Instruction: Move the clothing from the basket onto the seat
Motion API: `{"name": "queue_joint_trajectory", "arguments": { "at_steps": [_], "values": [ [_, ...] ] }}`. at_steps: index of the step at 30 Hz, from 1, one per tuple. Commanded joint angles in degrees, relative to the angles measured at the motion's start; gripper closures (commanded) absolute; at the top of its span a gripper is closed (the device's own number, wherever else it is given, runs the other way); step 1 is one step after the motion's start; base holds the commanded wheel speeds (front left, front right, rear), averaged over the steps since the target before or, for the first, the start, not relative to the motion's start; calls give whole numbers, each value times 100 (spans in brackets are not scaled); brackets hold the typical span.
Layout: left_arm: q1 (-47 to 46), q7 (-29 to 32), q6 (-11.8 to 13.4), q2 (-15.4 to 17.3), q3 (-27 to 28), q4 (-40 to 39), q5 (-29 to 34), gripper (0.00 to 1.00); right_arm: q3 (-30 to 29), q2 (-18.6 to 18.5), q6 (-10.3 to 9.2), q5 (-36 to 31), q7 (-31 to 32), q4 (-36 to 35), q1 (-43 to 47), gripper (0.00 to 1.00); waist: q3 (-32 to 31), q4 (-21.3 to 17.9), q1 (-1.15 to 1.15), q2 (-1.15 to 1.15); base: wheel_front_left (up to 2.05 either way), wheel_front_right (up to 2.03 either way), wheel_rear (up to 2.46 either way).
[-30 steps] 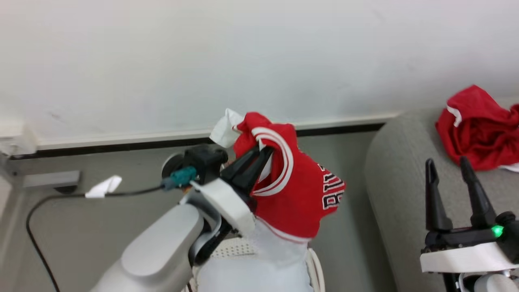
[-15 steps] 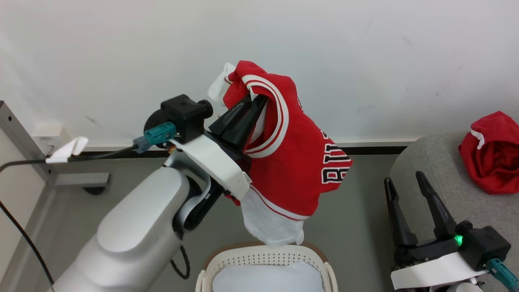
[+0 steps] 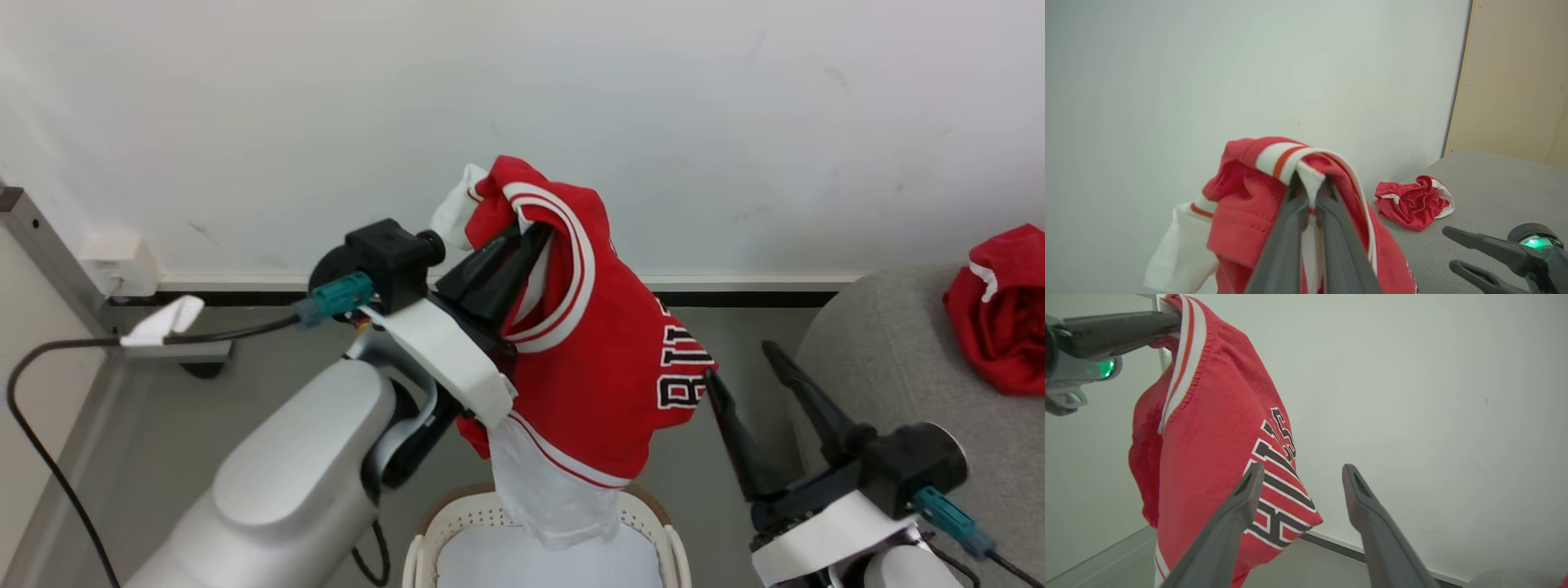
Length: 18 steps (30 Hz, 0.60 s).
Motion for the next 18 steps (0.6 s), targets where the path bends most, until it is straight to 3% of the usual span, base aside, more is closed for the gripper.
{"name": "queue_joint_trajectory", "arguments": {
  "at_steps": [1, 10, 18],
  "values": [
    [105, -77, -31, -48, -52, 20, -30, 100, 248, -157, -13, 138, 125, 31, -179, 0, 0, 92, 0, 0, 0, 0, 0],
    [312, -122, -184, -397, -551, 40, 51, 100, 1441, -995, -13, 790, 715, 417, -898, 0, -92, 617, 0, 0, 0, 0, 0],
    [391, -72, -319, -629, -988, 54, 105, 100, 2432, -1260, -13, 1502, 923, 971, -1227, 0, -224, 1135, 0, 0, 0, 0, 0]
  ]
}}
